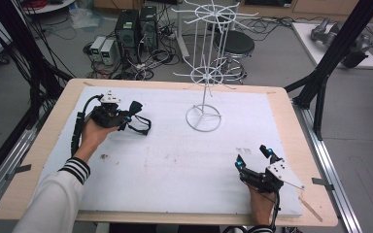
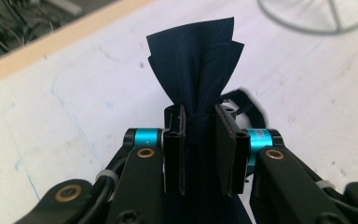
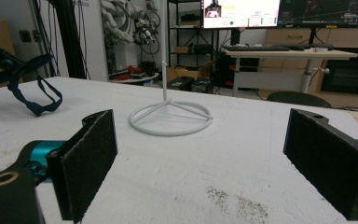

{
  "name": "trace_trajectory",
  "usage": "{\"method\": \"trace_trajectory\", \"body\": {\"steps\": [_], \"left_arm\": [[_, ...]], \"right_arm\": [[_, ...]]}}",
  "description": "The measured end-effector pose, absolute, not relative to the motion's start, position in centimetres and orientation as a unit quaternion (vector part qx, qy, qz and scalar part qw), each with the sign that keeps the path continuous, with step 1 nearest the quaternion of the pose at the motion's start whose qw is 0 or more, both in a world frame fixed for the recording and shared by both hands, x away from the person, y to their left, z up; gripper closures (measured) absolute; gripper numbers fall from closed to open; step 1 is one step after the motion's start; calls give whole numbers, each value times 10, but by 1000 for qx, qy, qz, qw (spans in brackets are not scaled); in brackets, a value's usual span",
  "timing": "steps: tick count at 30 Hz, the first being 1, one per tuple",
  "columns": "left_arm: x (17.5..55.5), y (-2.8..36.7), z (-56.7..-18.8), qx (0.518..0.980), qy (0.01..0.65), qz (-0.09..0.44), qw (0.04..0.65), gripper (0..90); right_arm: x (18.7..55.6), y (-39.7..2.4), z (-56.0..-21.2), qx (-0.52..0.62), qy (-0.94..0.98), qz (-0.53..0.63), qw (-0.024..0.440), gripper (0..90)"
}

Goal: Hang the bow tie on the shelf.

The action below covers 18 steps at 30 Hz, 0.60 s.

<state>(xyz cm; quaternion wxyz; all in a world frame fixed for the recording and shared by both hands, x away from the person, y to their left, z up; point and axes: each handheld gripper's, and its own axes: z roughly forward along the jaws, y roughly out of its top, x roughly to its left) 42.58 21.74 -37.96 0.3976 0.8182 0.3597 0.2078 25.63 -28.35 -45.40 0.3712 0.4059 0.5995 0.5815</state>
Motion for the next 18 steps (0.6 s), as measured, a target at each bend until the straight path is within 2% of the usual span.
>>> {"method": "trace_trajectory", "body": {"steps": [18], "left_arm": [[408,193,-341,795,303,229,473,747]], "right_arm": [[256,-284,-454,406,599,581,371,88]]}}
